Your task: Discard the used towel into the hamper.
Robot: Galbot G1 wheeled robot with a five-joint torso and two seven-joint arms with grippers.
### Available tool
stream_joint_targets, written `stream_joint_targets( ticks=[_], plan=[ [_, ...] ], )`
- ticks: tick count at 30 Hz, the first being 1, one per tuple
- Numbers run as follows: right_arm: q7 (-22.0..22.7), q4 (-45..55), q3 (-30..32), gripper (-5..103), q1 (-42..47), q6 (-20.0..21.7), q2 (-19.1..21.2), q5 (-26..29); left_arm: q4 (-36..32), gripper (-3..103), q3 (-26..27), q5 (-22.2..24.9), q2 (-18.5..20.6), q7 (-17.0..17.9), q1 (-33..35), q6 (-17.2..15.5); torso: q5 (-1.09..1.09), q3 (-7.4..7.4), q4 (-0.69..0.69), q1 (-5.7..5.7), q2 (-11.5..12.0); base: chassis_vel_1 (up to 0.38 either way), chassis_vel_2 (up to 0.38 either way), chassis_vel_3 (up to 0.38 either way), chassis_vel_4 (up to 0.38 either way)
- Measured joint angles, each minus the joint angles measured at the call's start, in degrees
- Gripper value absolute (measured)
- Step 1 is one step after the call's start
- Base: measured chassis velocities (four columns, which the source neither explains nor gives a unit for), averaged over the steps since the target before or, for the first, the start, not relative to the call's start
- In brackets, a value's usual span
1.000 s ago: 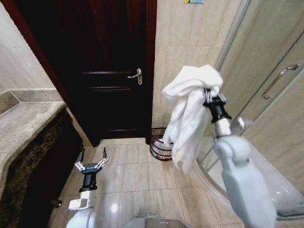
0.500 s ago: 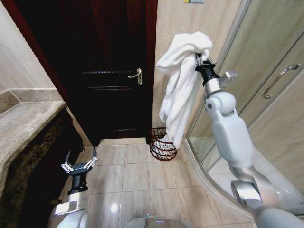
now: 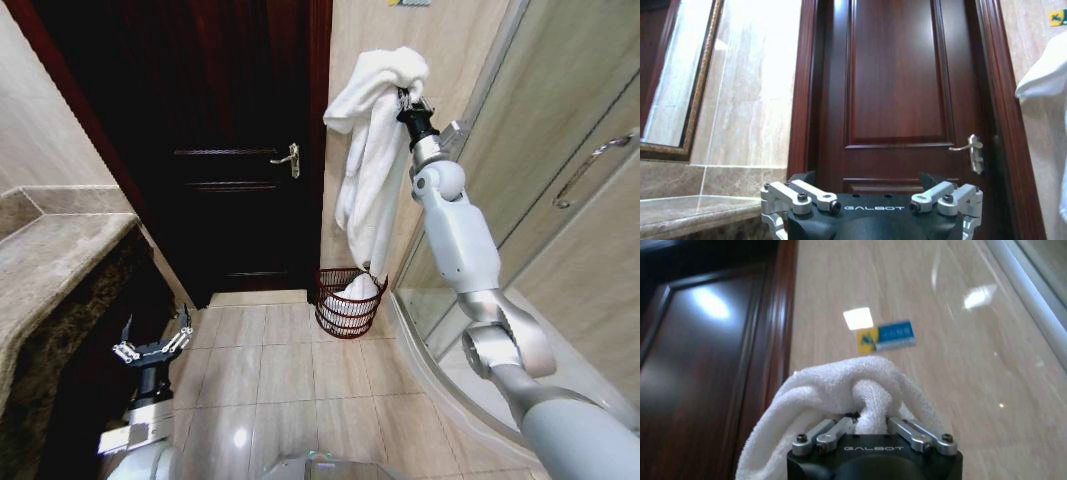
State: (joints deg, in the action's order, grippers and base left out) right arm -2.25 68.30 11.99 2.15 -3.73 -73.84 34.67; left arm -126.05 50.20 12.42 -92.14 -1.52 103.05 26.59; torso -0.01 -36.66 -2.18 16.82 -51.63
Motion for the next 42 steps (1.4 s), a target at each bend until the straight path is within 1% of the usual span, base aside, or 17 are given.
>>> stream_joint_targets(
  ticks=[4, 8, 11, 14, 19, 23, 25, 26, 27, 32, 42],
  plan=[
    [-0.2, -0.8, 0.1, 12, 1.8, -0.3, -0.3, -0.3, -0.2, 100, -0.2, -0.1, 0.0, -0.3, 0.2, 0.0, 0.02, 0.00, 0.01, 0.00, 0.0, 0.000, 0.000, 0.000, 0.000],
    [-1.2, -5.8, 0.1, 12, 4.4, -2.9, -2.2, -2.1, 0.1, 100, -1.1, -1.0, 0.0, -0.4, -0.1, 0.1, 0.00, 0.02, 0.00, -0.01, 0.0, 0.000, 0.000, 0.000, 0.000],
    [-1.3, -7.6, 0.1, 12, 5.3, -3.6, -3.0, -3.0, -0.1, 100, -1.4, -1.3, 0.0, -0.4, 0.0, 0.2, 0.02, 0.02, -0.01, -0.01, 0.0, 0.000, 0.000, 0.000, 0.000],
    [-1.6, -8.8, 0.3, 12, 6.2, -4.0, -3.3, -4.2, -0.1, 100, -1.4, -1.4, 0.0, -0.4, 0.1, 0.5, -0.01, 0.04, 0.00, -0.02, 0.1, 0.000, 0.000, 0.000, 0.000],
    [-1.4, -10.5, 0.3, 12, 7.7, -4.2, -3.4, -5.8, -0.5, 100, -1.2, -1.4, 0.0, -0.4, 0.5, 0.7, 0.01, 0.03, 0.01, -0.03, 0.1, 0.000, 0.000, 0.000, 0.000],
    [-0.8, -12.5, 0.5, 12, 7.3, -4.9, -3.8, -6.4, -0.5, 100, -1.1, -1.5, 0.0, -0.4, 0.6, 0.8, 0.01, 0.04, 0.01, -0.04, 0.1, 0.000, 0.000, 0.000, 0.000],
    [0.0, -15.0, 0.7, 12, 6.3, -6.4, -4.5, -7.6, -0.7, 100, -1.2, -1.7, 0.0, -0.4, 0.7, 0.9, 0.01, 0.04, 0.01, -0.03, 0.1, 0.000, 0.000, 0.000, 0.000],
    [1.6, -17.9, 1.1, 12, 4.8, -8.9, -5.7, -9.8, -0.9, 100, -1.4, -2.1, 0.0, -0.4, 0.7, 0.9, -0.01, 0.05, -0.01, -0.04, 0.1, 0.000, 0.000, 0.000, 0.000],
    [1.8, -18.3, 1.2, 12, 4.7, -9.1, -6.0, -10.1, -0.9, 100, -1.5, -2.2, 0.0, -0.4, 0.7, 0.9, -0.01, 0.05, 0.00, -0.03, 0.1, 0.000, 0.000, 0.000, 0.000],
    [1.9, -17.7, 1.1, 12, 6.1, -8.3, -6.0, -11.3, -1.0, 100, -1.6, -2.3, 0.0, -0.4, 0.6, 0.9, 0.00, 0.05, 0.00, -0.04, 0.1, 0.000, 0.000, 0.000, 0.000],
    [2.1, -15.5, 1.4, 12, 8.3, -8.0, -5.7, -11.9, 0.0, 100, -1.2, -2.1, 0.0, -0.4, 0.5, 1.3, 0.01, 0.05, 0.00, -0.04, 0.1, 0.000, 0.000, 0.000, 0.000]
  ],
)
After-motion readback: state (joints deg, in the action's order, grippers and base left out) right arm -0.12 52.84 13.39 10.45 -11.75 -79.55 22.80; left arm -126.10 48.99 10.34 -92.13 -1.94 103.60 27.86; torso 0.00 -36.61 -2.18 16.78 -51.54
